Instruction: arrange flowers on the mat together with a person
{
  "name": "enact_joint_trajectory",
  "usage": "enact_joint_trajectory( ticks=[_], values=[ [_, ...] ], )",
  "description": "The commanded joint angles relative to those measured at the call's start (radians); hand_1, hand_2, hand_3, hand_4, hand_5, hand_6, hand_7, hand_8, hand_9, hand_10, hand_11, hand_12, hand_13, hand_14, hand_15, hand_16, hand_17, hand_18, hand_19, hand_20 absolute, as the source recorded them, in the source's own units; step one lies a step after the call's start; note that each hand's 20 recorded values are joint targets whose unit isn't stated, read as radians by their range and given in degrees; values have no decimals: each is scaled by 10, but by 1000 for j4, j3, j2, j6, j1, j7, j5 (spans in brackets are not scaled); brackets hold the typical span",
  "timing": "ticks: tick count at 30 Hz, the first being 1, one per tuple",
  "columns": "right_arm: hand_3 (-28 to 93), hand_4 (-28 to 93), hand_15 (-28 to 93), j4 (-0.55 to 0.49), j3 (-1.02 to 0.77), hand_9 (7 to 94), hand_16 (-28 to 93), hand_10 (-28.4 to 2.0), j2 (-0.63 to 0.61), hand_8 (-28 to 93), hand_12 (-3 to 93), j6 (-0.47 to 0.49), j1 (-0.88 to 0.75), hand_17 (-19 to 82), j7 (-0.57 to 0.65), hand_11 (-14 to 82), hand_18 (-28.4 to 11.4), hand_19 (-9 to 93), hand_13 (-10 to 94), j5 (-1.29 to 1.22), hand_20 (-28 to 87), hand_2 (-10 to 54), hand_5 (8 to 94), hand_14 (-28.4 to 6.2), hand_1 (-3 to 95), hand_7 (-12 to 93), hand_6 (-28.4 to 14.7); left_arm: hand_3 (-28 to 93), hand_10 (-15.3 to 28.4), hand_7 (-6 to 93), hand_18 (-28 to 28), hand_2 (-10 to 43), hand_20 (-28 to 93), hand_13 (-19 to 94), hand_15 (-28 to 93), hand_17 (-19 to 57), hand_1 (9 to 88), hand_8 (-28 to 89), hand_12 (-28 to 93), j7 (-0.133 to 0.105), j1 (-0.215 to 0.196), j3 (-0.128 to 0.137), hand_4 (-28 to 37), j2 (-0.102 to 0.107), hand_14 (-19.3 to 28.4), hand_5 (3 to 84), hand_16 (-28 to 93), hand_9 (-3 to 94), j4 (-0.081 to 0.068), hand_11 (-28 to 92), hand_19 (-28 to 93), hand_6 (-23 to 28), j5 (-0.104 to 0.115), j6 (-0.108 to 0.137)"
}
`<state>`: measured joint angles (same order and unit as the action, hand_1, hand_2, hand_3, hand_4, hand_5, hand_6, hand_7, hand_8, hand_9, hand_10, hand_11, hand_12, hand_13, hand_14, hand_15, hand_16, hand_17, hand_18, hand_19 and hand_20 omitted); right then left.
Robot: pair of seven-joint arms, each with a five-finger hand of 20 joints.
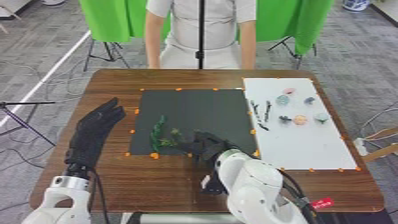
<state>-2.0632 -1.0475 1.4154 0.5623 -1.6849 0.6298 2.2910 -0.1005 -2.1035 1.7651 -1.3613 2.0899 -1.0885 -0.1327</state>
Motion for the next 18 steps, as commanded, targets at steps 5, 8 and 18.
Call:
enact_joint_trajectory(
  ticks=[5, 8, 18],
  values=[
    [550, -188, 803, 36, 13, 912, 458, -153, 7, -109, 312, -22, 2, 256, -16, 477, -225, 650, 672, -22, 413, 195, 838, -209, 148, 117, -27, 635, 114, 109, 127, -71, 156, 295, 75, 2, 269, -54, 164, 9, -4, 0, -191, -11, 154, 407, 62, 391, -7, 108, 27, 30, -6, -12],
    [554, -191, 805, 18, 1, 913, 458, -153, 4, -110, 312, -22, -4, 256, -14, 481, -226, 650, 673, -45, 413, 190, 837, -210, 148, 116, -28, 638, 112, 107, 126, -74, 156, 289, 72, 3, 266, -52, 165, 9, -2, 1, -187, -16, 150, 406, 61, 390, -8, 104, 23, 29, -7, -18],
    [545, -188, 826, -153, -208, 925, 459, -140, -37, -108, 315, -293, -127, 279, -96, 523, -233, 682, 700, -386, 424, 162, 885, -203, 158, 141, -18, 637, 106, 95, 124, -82, 158, 282, 69, 5, 271, -46, 167, -3, 10, -7, -183, -18, 148, 404, 57, 385, -23, 94, 14, 30, -3, -26]
  ],
)
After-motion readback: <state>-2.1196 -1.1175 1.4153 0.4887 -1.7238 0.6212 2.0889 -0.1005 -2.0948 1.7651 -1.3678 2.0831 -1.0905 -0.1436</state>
